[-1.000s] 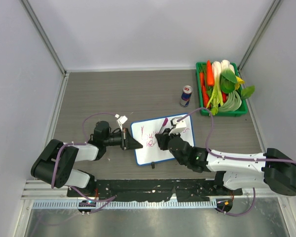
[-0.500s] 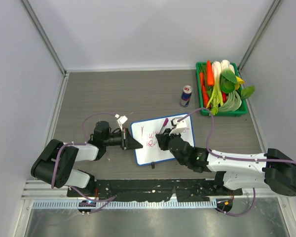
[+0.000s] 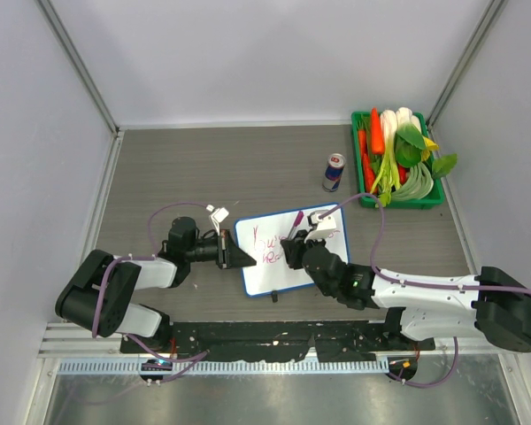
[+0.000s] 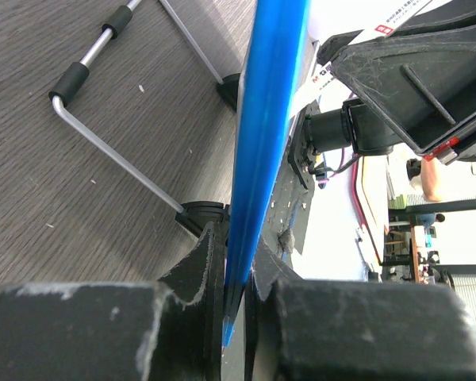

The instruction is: Write a sentence on the whiteboard

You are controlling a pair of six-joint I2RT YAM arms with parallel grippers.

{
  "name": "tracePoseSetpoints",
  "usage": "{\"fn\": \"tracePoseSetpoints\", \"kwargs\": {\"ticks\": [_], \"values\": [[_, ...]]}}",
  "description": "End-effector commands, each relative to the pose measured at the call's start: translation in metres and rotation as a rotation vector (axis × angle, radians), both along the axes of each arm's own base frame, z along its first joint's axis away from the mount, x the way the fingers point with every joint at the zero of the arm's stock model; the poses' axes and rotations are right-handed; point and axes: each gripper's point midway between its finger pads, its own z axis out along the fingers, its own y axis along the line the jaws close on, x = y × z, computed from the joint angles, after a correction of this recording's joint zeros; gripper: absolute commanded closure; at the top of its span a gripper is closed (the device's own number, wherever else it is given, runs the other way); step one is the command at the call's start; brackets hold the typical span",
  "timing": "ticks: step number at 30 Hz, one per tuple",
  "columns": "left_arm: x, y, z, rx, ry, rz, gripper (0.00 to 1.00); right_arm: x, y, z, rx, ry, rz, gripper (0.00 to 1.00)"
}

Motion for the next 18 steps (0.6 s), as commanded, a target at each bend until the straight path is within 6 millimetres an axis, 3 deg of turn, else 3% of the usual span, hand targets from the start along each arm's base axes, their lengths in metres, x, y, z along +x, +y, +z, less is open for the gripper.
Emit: {"fn": "tracePoseSetpoints", "kwargs": {"ticks": [1, 10, 18], "values": [[0.004, 0.006, -0.021, 0.068, 0.069, 0.066, 1.00, 0.009, -0.008, 0.017, -0.006, -0.045, -0.053, 0.99], [0.004, 0.006, -0.020, 0.067, 0.070, 0.063, 1.00, 0.011, -0.006, 0.050, 0.075, -0.098, -0.053, 0.99], [0.004, 0.006, -0.020, 0.067, 0.069, 0.065, 1.00, 0.019, -0.004, 0.050, 0.066, -0.114, -0.084, 0.99]]}}
